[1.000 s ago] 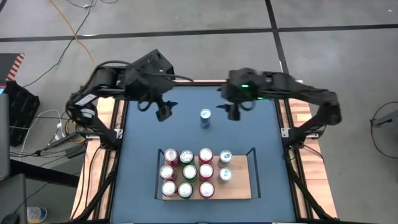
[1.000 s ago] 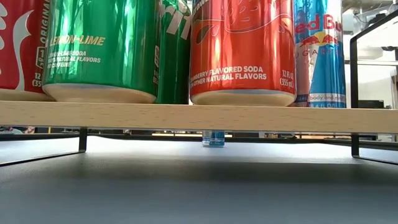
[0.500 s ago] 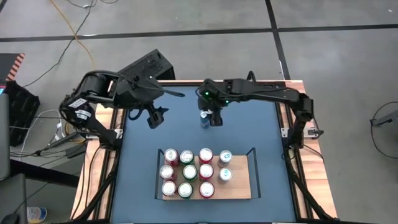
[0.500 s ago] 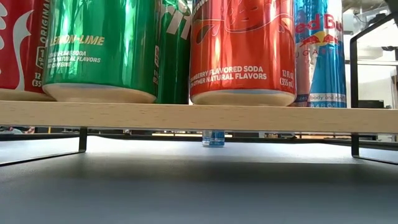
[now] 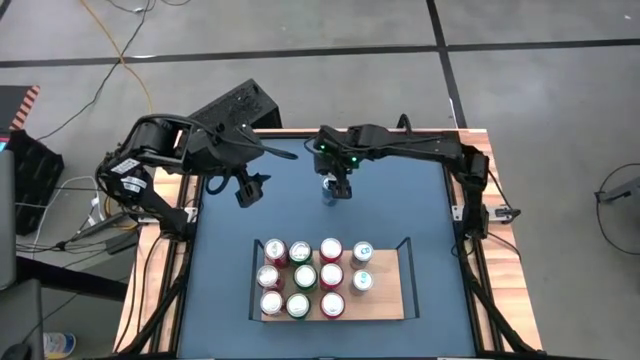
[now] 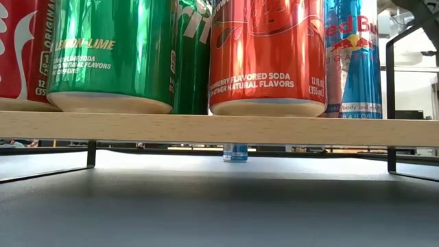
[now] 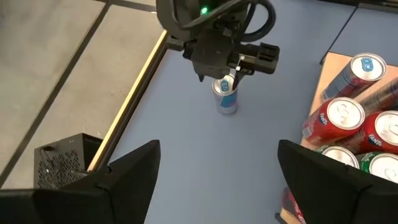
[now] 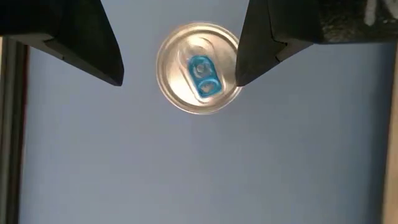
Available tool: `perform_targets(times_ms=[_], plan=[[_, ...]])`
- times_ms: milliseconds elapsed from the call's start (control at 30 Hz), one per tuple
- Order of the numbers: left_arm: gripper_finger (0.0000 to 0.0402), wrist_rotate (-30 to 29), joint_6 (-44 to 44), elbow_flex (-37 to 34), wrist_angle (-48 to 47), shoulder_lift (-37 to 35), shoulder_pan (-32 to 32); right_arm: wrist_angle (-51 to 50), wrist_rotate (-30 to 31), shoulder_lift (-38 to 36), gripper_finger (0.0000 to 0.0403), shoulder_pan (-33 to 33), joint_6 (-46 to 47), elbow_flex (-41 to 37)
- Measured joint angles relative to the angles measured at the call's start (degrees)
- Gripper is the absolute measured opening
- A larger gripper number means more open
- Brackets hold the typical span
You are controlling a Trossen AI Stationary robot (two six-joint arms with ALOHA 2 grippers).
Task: Place canned beverage on shelf
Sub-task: Put the blue soda can on the shelf aligned with the other blue soda can
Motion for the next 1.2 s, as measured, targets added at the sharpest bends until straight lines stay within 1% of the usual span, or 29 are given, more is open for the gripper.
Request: perform_targets(times_ms=[100,367,667,900,967,1067,1200], plan=[[0.0311,-0.01,0.36,0.0,-0.02,0.0,0.0,0.23,-2.09,0.27,0.0295,-0.11,0.27,0.0],[0.0311,-0.01,2.06,0.0,-0.02,0.0,0.0,0.68,-2.35,-1.11,0.0295,-0.23,0.15,0.31],[0.0311,-2.18,2.37,0.0,-0.02,0.0,0.0,0.31,-2.5,-2.72,0.0295,-0.54,1.98,2.91],[0.0311,-2.19,2.28,0.0,-0.02,0.0,0.0,-1.26,-3.87,-0.07,0.0295,0.29,2.3,2.8],[0.0311,-2.19,2.26,0.0,-0.02,0.0,0.0,0.11,-4.1,0.44,0.0295,0.81,2.42,2.99],[0.0311,-2.2,2.24,0.0,-0.02,0.0,0.0,-2.27,-4.08,1.16,0.0295,0.57,2.76,2.87],[0.0311,-2.19,2.17,0.0,-0.02,0.0,0.0,-2.45,-4.04,2.24,0.0295,0.23,3.59,2.35]])
